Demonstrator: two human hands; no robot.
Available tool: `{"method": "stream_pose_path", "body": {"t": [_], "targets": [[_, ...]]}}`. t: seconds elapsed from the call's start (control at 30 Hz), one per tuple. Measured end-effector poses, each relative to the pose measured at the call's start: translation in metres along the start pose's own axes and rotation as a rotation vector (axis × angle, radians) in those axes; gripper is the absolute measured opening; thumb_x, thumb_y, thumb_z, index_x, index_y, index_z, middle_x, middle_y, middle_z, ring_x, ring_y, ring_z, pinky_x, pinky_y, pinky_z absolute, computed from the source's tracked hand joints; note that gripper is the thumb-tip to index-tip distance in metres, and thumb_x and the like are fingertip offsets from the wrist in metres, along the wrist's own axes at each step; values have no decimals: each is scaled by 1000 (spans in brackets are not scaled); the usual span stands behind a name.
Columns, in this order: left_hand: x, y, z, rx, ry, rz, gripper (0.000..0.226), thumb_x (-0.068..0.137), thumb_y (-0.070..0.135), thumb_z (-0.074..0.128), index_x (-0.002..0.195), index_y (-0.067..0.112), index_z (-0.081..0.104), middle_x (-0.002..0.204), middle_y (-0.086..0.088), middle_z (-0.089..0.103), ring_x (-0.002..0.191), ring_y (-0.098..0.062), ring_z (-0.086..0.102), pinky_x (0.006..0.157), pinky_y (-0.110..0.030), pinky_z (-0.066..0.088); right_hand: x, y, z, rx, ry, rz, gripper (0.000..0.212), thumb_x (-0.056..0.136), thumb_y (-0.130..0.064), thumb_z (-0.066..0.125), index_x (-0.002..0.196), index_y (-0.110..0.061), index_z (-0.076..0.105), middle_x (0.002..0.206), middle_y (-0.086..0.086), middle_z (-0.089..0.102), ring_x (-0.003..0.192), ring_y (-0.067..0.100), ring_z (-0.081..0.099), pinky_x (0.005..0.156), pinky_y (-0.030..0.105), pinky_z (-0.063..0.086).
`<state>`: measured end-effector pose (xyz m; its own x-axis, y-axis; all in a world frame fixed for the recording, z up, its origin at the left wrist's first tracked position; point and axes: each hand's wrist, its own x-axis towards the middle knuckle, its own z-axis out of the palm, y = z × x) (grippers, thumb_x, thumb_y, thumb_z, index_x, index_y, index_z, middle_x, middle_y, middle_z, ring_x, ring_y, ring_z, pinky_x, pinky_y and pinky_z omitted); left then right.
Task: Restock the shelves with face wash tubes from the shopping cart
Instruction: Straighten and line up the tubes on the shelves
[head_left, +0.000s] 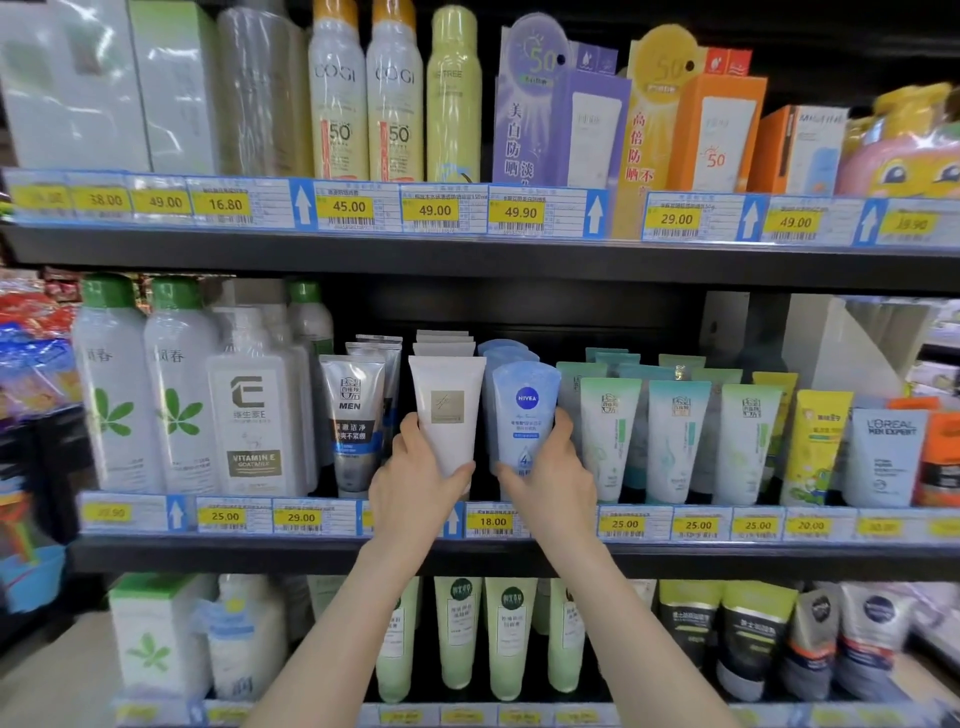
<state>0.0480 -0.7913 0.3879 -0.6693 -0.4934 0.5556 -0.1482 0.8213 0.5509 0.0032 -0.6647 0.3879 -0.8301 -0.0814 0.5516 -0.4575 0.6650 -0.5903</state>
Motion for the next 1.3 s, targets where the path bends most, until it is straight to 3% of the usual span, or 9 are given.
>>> {"method": "stream_pose_path", "body": {"t": [0.33, 0.53, 0.67, 0.8, 1.0, 1.17, 1.3], "targets": [[-3, -1, -6, -7, -11, 45, 97, 82, 48, 62, 148, 11, 0, 135, -12, 44, 117, -27, 51, 85, -37, 46, 3, 1, 0, 67, 30, -30, 91, 78, -38, 71, 144, -13, 14, 127, 9, 50, 112, 25, 53, 82, 37, 50], [-11, -22, -22, 17, 118, 98, 69, 91, 44, 50, 145, 16, 19, 133, -5, 48, 113, -21, 54, 79, -33, 48, -19, 0, 1, 124, 189, -130, 77, 82, -27, 69, 143, -11, 25, 134, 9, 43, 123, 21, 43, 96, 34, 45], [-7, -42, -38, -14, 206, 103, 49, 90, 32, 54, 133, 14, 39, 122, -6, 50, 106, -20, 55, 72, -32, 49, -35, -13, 8, 187, 318, -220, 66, 82, -20, 69, 136, -11, 33, 126, 10, 44, 114, 22, 47, 92, 35, 47], [1, -56, -42, -26, 226, 83, 50, 89, 25, 58, 133, 10, 40, 123, -10, 48, 106, -24, 53, 70, -30, 44, -40, -36, 20, 218, 221, -239, 65, 86, -24, 64, 140, -11, 30, 128, 7, 44, 117, 22, 47, 96, 36, 45], [11, -66, -40, 18, 161, 30, 71, 89, 35, 57, 144, 10, 20, 131, -12, 44, 113, -25, 52, 78, -34, 49, -39, -57, 34, 84, 81, -151, 75, 90, -36, 56, 147, -17, 13, 142, 1, 33, 130, 16, 37, 91, 30, 43], [22, -70, -37, 78, 97, -29, 81, 88, 46, 54, 145, 8, 12, 124, -13, 54, 103, -28, 61, 76, -37, 50, -31, -65, 43, -26, 34, -8, 83, 88, -43, 56, 148, -18, 4, 137, 3, 42, 117, 22, 53, 85, 35, 47], [27, -74, -37, 110, 66, -27, 76, 87, 48, 55, 141, 8, 21, 117, -13, 60, 101, -29, 62, 77, -38, 51, -27, -65, 47, -69, 44, 40, 83, 87, -43, 57, 147, -18, 5, 134, 3, 47, 110, 25, 57, 84, 34, 47]]}}
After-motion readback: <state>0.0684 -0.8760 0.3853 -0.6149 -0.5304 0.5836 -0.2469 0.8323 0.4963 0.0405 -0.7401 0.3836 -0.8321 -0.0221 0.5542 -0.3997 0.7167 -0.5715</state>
